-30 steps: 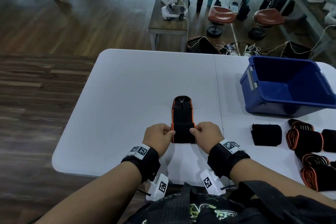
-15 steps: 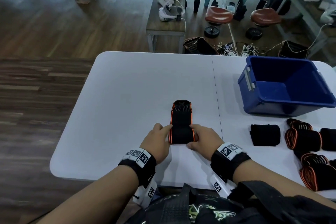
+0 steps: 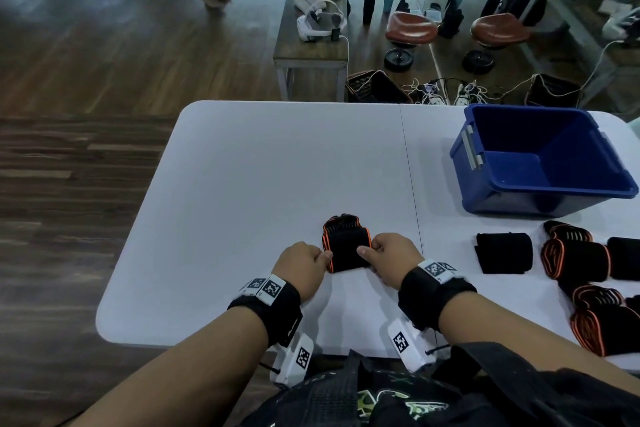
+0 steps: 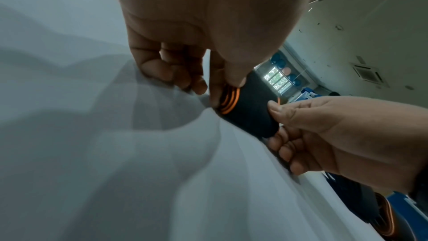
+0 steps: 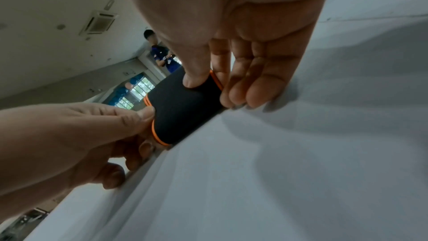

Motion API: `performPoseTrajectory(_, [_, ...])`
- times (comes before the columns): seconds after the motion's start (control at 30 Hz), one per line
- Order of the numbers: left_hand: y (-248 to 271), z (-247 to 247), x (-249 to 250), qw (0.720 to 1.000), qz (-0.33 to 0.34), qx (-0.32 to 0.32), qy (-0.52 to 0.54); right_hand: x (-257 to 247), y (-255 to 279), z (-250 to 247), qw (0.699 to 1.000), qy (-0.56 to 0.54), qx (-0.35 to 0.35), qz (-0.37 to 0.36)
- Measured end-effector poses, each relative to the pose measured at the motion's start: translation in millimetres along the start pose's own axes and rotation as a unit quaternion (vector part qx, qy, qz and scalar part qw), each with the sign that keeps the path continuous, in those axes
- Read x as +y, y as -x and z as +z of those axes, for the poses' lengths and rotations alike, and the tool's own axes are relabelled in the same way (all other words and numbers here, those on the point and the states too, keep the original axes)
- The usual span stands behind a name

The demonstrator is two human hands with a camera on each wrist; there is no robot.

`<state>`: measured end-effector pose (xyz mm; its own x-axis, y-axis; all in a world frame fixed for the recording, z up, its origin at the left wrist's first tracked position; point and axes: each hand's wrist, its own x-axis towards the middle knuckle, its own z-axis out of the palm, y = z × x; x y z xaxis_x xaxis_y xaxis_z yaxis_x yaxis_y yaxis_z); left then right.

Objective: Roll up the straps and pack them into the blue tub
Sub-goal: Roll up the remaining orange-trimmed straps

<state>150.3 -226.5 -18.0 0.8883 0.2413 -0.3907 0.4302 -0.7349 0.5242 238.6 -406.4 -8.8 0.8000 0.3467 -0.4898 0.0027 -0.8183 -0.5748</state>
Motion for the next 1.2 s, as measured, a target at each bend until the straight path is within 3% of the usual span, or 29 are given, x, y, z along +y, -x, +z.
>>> performPoseTrajectory(0.1, [2, -1, 1, 1.0, -0.01, 0.007, -0.007, -1, 1, -2, 0.999, 0.042, -0.005, 0.005])
performPoseTrajectory(0.17, [3, -2, -1, 0.997, -0.021, 0.035, 0.059, -2, 2, -5, 0.999, 0.051, -0.01, 0.009])
performPoseTrajectory(0.33, [4, -7, -4, 0.987, 0.023, 0.064, 0.146, -2, 9, -10, 1.0, 0.017, 0.007, 0.019])
performPoseTrajectory(0.53, [-2, 1, 13, 0.993, 0.056, 0.013, 0.105, 20, 31, -22, 0.997, -0.062, 0.021, 0.048])
performPoseTrajectory(0.87, [-9, 55, 103, 0.974, 0.161, -0.143, 0.069, 117, 107, -62, 0.975, -0.146, 0.101, 0.138])
performPoseTrajectory(1.0, [-7, 80, 135, 0.961, 0.218, -0.168, 0.008, 151, 131, -71, 0.959, -0.162, 0.164, 0.163])
performPoseTrajectory(1.2, [1, 112, 163, 0.956, 0.242, -0.164, -0.038, 183, 145, -79, 0.942, -0.168, 0.229, 0.178])
